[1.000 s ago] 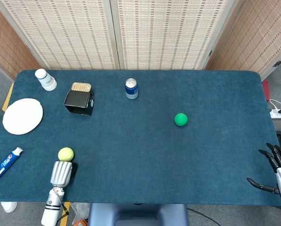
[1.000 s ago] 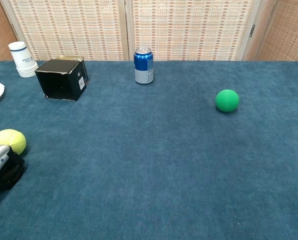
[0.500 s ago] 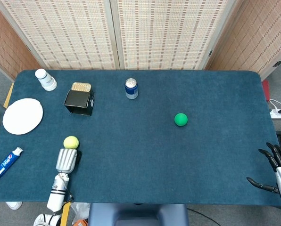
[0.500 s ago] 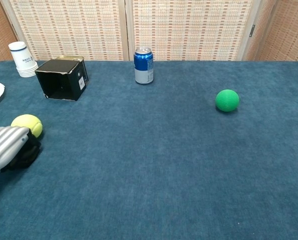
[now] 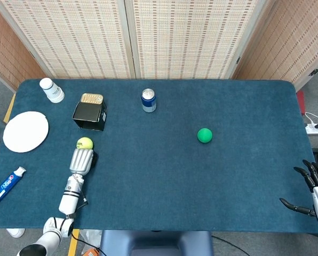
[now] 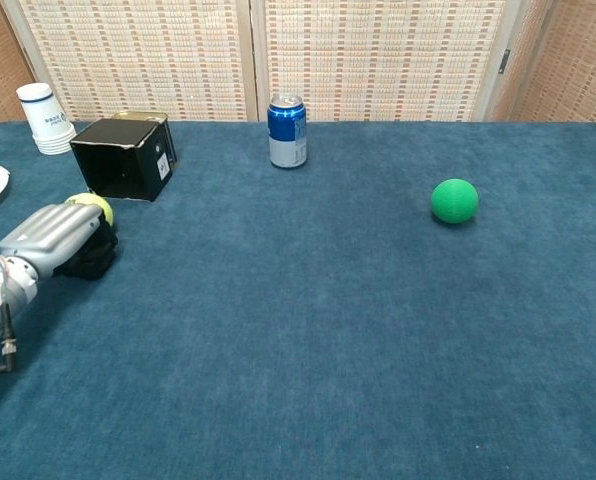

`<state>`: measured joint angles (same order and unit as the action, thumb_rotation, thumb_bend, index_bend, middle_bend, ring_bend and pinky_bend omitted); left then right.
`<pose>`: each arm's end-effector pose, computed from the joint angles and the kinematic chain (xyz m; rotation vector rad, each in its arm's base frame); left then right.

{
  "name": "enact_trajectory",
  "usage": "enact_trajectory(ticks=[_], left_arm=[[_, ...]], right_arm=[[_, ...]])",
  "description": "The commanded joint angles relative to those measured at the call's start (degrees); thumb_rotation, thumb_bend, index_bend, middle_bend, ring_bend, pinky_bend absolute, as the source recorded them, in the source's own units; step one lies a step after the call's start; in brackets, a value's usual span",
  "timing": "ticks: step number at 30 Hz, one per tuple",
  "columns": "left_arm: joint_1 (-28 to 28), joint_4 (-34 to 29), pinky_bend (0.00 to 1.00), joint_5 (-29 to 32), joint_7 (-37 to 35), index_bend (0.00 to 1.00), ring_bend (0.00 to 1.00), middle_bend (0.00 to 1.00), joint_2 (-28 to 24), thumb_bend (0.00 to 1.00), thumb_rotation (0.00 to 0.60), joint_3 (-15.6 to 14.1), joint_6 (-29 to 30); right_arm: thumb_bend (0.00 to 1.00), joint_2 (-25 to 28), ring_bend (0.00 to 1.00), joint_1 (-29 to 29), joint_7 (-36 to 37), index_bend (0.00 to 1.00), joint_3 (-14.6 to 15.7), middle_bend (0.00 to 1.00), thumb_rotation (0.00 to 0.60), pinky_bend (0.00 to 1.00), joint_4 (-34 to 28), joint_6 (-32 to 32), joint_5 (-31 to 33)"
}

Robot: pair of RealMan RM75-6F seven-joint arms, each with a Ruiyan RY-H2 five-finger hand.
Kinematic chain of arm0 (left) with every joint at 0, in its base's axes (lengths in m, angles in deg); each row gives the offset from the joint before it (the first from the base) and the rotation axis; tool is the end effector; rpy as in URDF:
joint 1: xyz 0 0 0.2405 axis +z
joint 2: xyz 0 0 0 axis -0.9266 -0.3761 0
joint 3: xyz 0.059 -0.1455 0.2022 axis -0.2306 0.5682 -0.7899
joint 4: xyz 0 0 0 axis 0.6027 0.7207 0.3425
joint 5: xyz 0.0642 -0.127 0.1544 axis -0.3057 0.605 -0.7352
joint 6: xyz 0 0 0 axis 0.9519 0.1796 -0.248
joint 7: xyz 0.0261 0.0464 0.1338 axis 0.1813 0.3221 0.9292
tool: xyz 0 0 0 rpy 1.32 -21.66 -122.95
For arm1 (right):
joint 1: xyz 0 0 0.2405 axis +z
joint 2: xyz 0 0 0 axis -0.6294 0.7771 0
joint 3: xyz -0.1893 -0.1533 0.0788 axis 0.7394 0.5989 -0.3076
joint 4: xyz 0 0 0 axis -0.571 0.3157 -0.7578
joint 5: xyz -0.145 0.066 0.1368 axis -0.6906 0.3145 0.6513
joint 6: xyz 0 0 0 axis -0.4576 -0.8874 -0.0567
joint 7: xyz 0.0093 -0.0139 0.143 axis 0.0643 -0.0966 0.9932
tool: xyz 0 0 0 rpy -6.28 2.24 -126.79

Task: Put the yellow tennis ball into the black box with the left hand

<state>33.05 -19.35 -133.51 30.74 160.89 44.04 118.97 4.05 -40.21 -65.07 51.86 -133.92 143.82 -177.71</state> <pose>-0.2781 0.3546 -0.0697 -1.5462 -0.8838 -0.8852 -0.3683 -0.1396 0.1685 1.3322 -0.9540 0.9043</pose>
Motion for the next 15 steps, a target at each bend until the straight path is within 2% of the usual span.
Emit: enact_trajectory(ticks=[1,7,8,9,11,12,13,15], left_arm=[[-1.87,0.96,1.0,0.12,-0.75,1.0,1.0,1.0,-0.48,0.69,0.6,0.11,-1.17],[-4.7,3.12,1.0,-0.3,-3.48,1.0,1.0,1.0,-0.92,0.65,0.6,-0.43,-2.32],[-4.99,3.27,0.97,-0.97,-4.13,1.0,0.97,0.98,-1.45,0.61,0.566,-1.28,-3.86],[-5.4,3.24,0.88,-2.11,-5.29,0.95,0.86,0.89,-2.44,0.55,0.487,-2.72,-6.57],[-6.19,3.35,0.54,-3.11,-5.95,0.7,0.46,0.55,-3.72,0.46,0.323,-4.19,-11.01],[-6.7,3.07,0.31,-3.39,-6.99,0.52,0.23,0.34,-4.53,0.43,0.288,-4.66,-12.87],[-7.03,3.07,0.14,-3.57,-7.48,0.39,0.08,0.18,-4.95,0.41,0.282,-4.92,-13.49],[-7.37,3.64,0.0,-3.74,-7.97,0.27,0.0,0.03,-5.5,0.39,0.258,-5.18,-13.28]], right_arm=[[0.0,0.0,0.0,0.22,-0.55,0.19,-0.14,0.04,0.481,0.0,-0.37,-0.49,0.35],[0.0,-0.06,0.0,0.38,-1.84,0.19,-0.12,0.04,0.481,0.0,-1.09,-0.94,0.53],[0.0,-0.08,0.0,0.36,-1.98,0.19,-0.11,0.04,0.481,0.0,-1.17,-0.91,0.51],[0.0,-0.09,0.0,0.35,-2.13,0.19,-0.06,0.04,0.481,0.0,-1.24,-0.88,0.45],[0.0,-0.05,0.0,0.4,-2.21,0.19,0.1,0.04,0.481,0.0,-1.3,-0.94,0.2],[0.0,0.02,0.0,0.44,-2.12,0.19,0.25,0.04,0.48,0.0,-1.32,-1.01,-0.01],[0.0,0.04,0.0,0.46,-2.11,0.19,0.31,0.04,0.48,0.0,-1.31,-1.03,-0.11],[0.0,0.03,0.0,0.46,-2.19,0.19,0.44,0.04,0.48,0.0,-1.32,-1.03,-0.28]])
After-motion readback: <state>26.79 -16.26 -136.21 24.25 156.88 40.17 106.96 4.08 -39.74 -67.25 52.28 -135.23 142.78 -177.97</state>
